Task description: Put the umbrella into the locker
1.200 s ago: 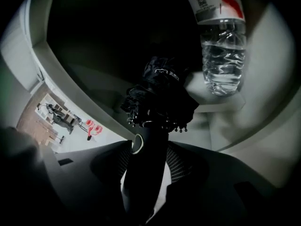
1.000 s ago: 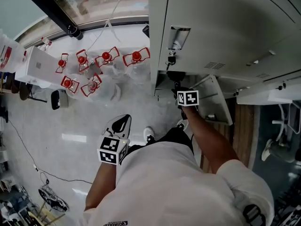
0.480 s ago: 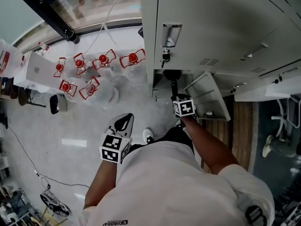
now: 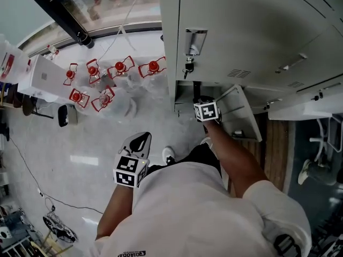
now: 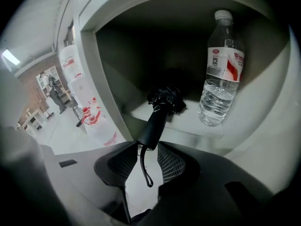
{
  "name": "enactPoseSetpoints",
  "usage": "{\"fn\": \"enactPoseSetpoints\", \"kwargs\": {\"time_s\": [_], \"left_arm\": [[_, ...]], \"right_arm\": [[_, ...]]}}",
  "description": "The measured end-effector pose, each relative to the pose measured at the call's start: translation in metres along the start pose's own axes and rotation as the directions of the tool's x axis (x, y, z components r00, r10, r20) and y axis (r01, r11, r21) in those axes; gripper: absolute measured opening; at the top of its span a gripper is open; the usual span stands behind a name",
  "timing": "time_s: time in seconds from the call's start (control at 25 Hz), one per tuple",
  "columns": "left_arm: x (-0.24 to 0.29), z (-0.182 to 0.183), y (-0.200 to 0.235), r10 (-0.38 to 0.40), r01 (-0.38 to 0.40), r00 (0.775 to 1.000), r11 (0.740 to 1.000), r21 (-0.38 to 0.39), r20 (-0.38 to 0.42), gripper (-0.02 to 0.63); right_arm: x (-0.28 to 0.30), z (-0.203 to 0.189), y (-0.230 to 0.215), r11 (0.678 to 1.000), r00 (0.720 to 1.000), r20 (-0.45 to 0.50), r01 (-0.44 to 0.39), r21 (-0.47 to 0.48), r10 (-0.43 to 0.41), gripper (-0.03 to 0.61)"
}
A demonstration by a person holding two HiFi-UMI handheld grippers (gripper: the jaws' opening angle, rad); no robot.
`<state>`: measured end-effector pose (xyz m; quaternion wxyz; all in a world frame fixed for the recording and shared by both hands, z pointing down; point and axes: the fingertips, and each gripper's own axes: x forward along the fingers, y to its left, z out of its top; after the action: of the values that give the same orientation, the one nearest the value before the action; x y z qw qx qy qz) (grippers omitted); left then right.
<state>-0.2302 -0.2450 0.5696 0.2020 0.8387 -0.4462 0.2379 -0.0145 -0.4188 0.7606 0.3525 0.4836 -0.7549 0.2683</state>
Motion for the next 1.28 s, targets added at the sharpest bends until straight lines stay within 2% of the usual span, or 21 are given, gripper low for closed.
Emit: {"fn": "enactPoseSetpoints", "kwargs": {"time_s": [0.12, 0.4, 0.72, 0.92, 1.16, 1.28], "left_arm": [[-0.001, 0.001, -0.001, 0.019, -0.019, 1.0, 1.0, -0.011, 0.002, 0.015], [-0.008, -0.003, 0.0, 0.071, -0.07, 0.998, 0.997, -0.042, 0.001, 0.015], [-0.017, -0.008, 0.006, 0.101, -0.101, 0.995, 0.992, -0.073, -0.001, 0.015], [-0.01, -0.004, 0.004, 0.059, -0.058, 0.998, 0.996, -0.072, 0.018, 0.015], [-0.003, 0.008, -0.003, -0.038, 0.04, 0.998, 0.999, -0.021, 0.054, 0.015], [-0.002, 0.014, -0.012, -0.093, 0.092, 0.993, 0.996, 0.018, 0.072, 0.015]], "right_arm": [[0.013, 0.018, -0.012, 1.0, 1.0, -0.002, 0.006, 0.01, -0.006, 0.155], [0.035, 0.046, -0.014, 0.999, 1.0, 0.009, -0.011, -0.049, 0.011, 0.158], [0.044, 0.054, -0.015, 0.997, 1.0, -0.014, -0.004, -0.083, 0.003, 0.166], [0.025, 0.044, -0.002, 0.996, 1.0, -0.008, -0.018, -0.088, 0.017, 0.213], [-0.031, 0.021, 0.028, 0.989, 0.999, 0.041, -0.028, -0.146, 0.034, 0.216], [-0.068, 0.006, 0.044, 0.991, 0.996, 0.069, -0.04, -0.128, 0.049, 0.216]]}}
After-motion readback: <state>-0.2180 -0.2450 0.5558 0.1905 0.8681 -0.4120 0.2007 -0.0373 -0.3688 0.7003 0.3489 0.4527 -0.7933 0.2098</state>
